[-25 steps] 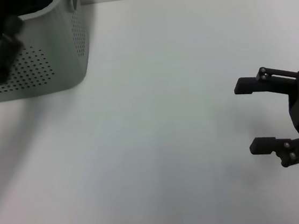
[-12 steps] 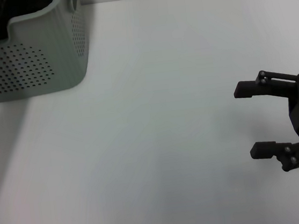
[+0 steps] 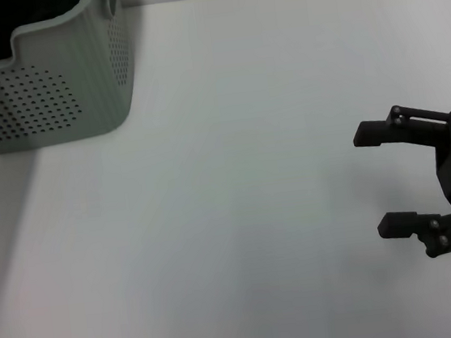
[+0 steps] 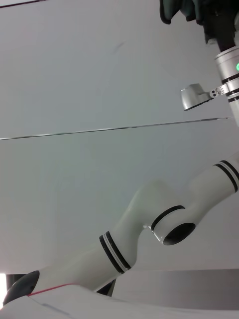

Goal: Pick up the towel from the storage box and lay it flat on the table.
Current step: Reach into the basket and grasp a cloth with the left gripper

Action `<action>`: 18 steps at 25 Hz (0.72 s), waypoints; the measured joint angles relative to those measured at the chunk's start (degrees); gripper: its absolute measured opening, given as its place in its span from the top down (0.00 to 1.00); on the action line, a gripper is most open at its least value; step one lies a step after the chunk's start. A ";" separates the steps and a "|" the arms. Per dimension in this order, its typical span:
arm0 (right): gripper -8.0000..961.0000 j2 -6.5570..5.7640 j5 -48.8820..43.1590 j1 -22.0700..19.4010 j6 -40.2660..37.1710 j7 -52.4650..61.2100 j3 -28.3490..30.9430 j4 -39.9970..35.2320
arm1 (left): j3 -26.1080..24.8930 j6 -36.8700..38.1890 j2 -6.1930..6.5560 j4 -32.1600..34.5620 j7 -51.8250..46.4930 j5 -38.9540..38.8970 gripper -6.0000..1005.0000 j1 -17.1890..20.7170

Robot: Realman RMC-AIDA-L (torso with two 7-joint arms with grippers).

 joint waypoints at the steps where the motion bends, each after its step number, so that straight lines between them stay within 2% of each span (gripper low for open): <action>1: 0.10 0.00 0.02 -0.02 -0.02 0.00 0.02 0.01 | 0.00 -0.93 0.04 0.45 -0.02 -0.01 0.30 -0.01; 10: 0.10 0.00 0.10 -0.08 -0.10 0.00 0.00 0.09 | 0.01 -1.69 0.04 2.15 -0.05 -0.14 0.30 -0.19; 15: 0.10 -0.01 0.11 -0.10 -0.10 0.01 -0.03 0.12 | 0.00 0.49 -0.01 2.20 -0.05 -0.17 0.49 -0.03; 18: 0.10 0.00 0.11 -0.09 -0.10 0.01 -0.04 0.12 | 0.00 1.96 -0.17 2.20 -0.05 -0.38 0.57 0.05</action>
